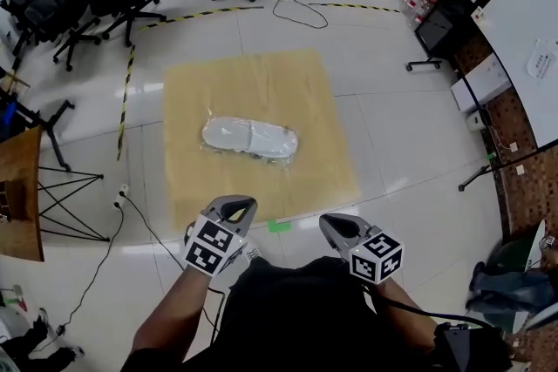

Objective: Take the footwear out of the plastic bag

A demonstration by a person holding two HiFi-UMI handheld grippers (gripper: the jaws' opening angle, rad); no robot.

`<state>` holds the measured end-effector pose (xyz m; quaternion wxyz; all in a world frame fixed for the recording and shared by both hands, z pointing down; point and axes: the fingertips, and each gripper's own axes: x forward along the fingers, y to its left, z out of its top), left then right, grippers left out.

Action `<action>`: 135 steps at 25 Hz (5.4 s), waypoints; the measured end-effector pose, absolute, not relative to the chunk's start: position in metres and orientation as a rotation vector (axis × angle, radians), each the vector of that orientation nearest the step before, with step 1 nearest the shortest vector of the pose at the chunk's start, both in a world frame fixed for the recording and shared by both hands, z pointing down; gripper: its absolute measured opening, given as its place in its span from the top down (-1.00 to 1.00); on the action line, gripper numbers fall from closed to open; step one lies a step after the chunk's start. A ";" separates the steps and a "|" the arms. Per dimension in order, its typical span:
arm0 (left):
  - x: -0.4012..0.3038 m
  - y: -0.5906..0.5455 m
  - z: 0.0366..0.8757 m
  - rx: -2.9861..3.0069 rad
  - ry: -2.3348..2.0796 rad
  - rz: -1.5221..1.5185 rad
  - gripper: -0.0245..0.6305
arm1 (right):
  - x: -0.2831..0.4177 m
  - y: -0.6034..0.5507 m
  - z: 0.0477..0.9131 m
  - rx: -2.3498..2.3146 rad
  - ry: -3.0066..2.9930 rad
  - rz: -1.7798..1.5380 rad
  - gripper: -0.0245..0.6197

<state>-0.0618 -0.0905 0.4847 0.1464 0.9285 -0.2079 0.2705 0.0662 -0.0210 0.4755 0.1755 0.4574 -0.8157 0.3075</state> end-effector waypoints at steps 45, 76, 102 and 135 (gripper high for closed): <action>-0.015 -0.186 0.651 2.215 -0.798 1.298 0.62 | 0.154 -0.156 0.554 1.009 -2.382 0.853 0.91; -0.038 -0.160 0.656 2.223 -0.695 1.326 0.68 | 0.093 -0.127 0.619 0.520 -2.273 0.377 0.91; -0.040 -0.164 0.655 2.242 -0.731 1.266 0.70 | 0.115 -0.098 0.632 0.689 -2.154 0.518 0.89; -0.037 -0.170 0.651 2.252 -0.800 1.027 0.75 | 0.100 -0.095 0.637 0.601 -2.158 0.509 0.90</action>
